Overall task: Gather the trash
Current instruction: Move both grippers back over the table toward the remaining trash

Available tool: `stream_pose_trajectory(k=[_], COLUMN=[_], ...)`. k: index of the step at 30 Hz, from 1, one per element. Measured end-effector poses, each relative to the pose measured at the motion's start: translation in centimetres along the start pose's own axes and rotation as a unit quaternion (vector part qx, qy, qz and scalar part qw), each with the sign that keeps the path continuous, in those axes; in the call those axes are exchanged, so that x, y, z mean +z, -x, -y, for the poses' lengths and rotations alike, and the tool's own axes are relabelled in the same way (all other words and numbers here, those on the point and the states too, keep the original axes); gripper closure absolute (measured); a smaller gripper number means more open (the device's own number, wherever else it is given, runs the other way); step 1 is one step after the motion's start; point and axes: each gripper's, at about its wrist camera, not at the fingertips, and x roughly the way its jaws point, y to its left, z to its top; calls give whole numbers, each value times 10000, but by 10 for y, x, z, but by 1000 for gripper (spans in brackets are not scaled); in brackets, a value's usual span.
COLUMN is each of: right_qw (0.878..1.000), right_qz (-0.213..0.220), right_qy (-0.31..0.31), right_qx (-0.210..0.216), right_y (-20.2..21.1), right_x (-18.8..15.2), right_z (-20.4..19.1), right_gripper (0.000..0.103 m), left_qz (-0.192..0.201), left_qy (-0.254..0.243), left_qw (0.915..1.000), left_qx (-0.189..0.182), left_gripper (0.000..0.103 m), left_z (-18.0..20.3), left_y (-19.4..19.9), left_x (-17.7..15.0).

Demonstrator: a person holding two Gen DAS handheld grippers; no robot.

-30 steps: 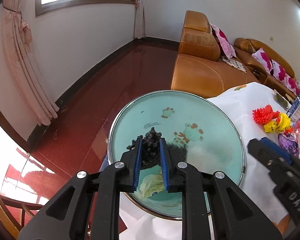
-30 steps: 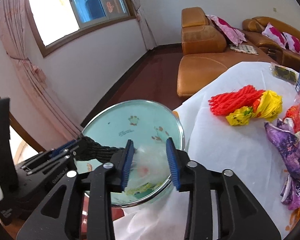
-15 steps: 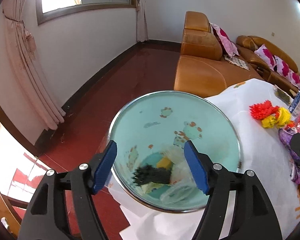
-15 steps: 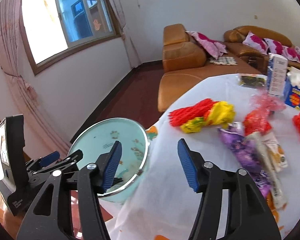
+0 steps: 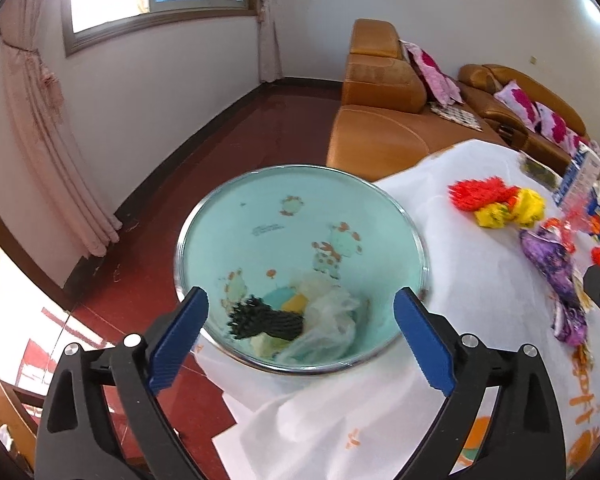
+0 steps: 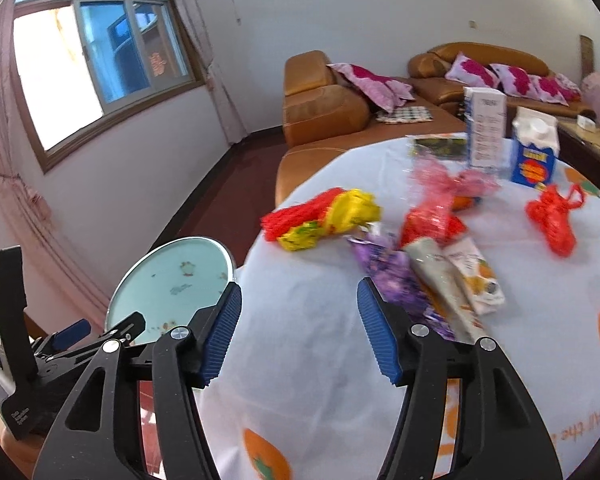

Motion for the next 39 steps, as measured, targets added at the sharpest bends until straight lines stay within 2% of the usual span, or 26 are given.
stream_pose_trajectory(k=[16,25,35,39], right_qw=[9965,9900,9861,9847], right_qz=[0,-86,-29,-30], right_qy=[-542,-915,-1073,-1091], right_qx=[-631,-1069,-1269,-1360], right_y=[30,43,56,54], right_x=[-18,-32,-29,-19], right_z=[82,142,181,199], right_gripper=[43,43,44,44], left_qz=[-240,-288,-230,-181], left_qy=[-413,-683,-963,-1025], left_qw=[9973,9941,9909,9896], left_qx=[-557,-796,-914,-994], left_gripper=[9,9,9,10], left_z=[55,90,128,149], left_y=[7,10,11,10], left_x=[-22,-27,-30,-24])
